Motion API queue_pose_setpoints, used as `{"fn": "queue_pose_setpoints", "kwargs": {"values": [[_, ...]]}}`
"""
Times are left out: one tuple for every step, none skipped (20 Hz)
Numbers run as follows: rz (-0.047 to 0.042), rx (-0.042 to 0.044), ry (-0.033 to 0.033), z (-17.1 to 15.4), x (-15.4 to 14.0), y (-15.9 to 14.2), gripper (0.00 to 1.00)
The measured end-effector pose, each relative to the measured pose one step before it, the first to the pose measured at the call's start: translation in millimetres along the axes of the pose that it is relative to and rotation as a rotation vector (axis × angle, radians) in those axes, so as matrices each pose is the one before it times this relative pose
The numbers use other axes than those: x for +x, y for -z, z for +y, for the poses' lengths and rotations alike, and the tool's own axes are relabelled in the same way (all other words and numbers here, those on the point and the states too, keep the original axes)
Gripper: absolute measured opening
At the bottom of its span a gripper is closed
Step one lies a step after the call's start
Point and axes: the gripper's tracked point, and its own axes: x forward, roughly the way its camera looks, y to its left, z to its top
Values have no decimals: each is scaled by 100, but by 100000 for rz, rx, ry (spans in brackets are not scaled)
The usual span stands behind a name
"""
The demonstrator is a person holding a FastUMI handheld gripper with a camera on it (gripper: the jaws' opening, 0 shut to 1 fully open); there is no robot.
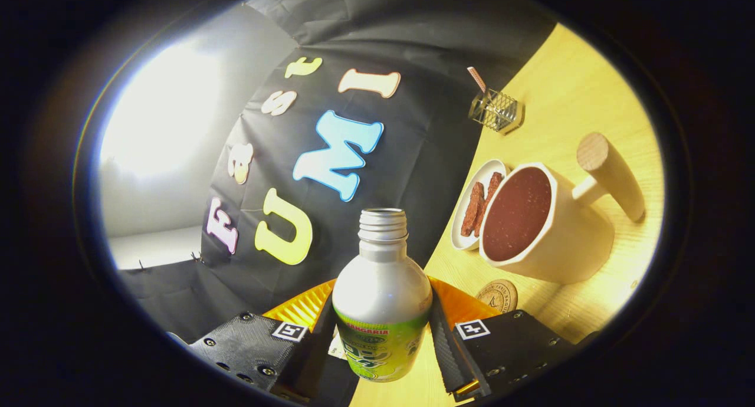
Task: Take the bottle from table, then pour the juice into the cup, finally place the bottle on the coaster
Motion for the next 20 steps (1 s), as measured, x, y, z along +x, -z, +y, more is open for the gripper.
{"fn": "queue_pose_setpoints", "kwargs": {"values": [[-255,2518,-331,-117,241,4,76],[-350,2592,-442,-90,20,49,76],[-206,2369,-321,6,92,68,76],[-75,1693,-41,-176,-23,88,76],[-46,1381,290,-153,251,151,76],[-117,1160,343,-190,106,122,76],[-27,1428,237,-171,116,82,76],[-203,1698,-1,-123,-13,46,76],[-86,1662,-59,18,-19,89,76],[-344,1471,49,88,7,218,76],[-400,1193,-7,7,52,10,76],[-256,1214,115,42,-64,105,76],[-180,1491,285,-39,-29,129,76],[-376,1628,-10,111,-42,-69,76],[-533,1890,-136,91,41,-28,76],[-531,1877,-319,100,70,-6,76],[-297,1572,-273,133,102,-71,76],[-395,1294,-117,172,114,11,76],[-392,1191,-26,41,82,-23,76],[-416,1218,4,77,-41,-89,76]]}}
